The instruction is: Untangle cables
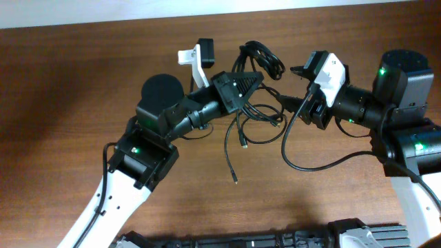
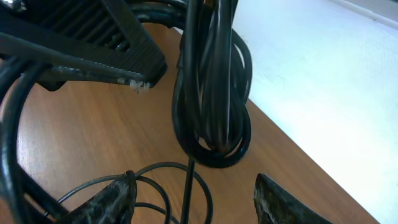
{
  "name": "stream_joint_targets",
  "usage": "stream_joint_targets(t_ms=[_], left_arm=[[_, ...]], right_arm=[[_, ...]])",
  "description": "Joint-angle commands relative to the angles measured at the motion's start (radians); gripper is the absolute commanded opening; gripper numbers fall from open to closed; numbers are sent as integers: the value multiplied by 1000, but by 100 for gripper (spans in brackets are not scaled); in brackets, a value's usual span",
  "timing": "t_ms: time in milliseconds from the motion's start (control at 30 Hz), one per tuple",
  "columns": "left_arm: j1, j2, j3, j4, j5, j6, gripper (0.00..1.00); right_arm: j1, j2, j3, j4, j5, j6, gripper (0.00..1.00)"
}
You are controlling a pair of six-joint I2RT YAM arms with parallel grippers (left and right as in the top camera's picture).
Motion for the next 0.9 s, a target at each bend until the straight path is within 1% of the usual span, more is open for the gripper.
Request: stream_joint_targets(t_ms=[0, 33, 100, 167, 200, 233, 333, 400, 433, 533, 633, 733, 867], left_arm=[[-24, -6, 3, 21, -8, -29, 0], [-34, -6, 3, 28, -8, -32, 0], [-55, -6, 3, 31, -11, -32, 0], [-60, -6, 3, 31, -16, -32, 0], [-60, -6, 3, 31, -16, -32, 0], [-60, -6, 3, 31, -16, -31, 0], [-59, -6, 3, 31, -35, -29, 0], [-59, -6, 3, 31, -90, 46, 0], [-58, -6, 3, 31, -111, 72, 0], [-50, -6, 3, 27, -212, 82, 0], [-24, -6, 3, 2, -303, 82, 0], [-19, -6, 3, -39, -361, 82, 0], [-19, -6, 3, -95, -362, 82, 0]], right_arm=[[3, 2, 8, 0, 4, -5, 54], [3, 2, 8, 6, 4, -5, 50], [3, 2, 8, 23, 4, -4, 35], [3, 2, 8, 28, 5, -4, 15], [3, 2, 8, 25, 5, -4, 7], [3, 2, 8, 21, 5, -4, 4], [3, 2, 8, -5, 5, -5, 4], [3, 2, 8, -40, 5, -5, 4], [3, 2, 8, -73, 4, -29, 4], [3, 2, 8, -218, -4, -146, 4], [3, 0, 8, -360, -57, -308, 4], [3, 0, 8, -377, -68, -341, 4], [2, 0, 8, -325, -64, -336, 4]])
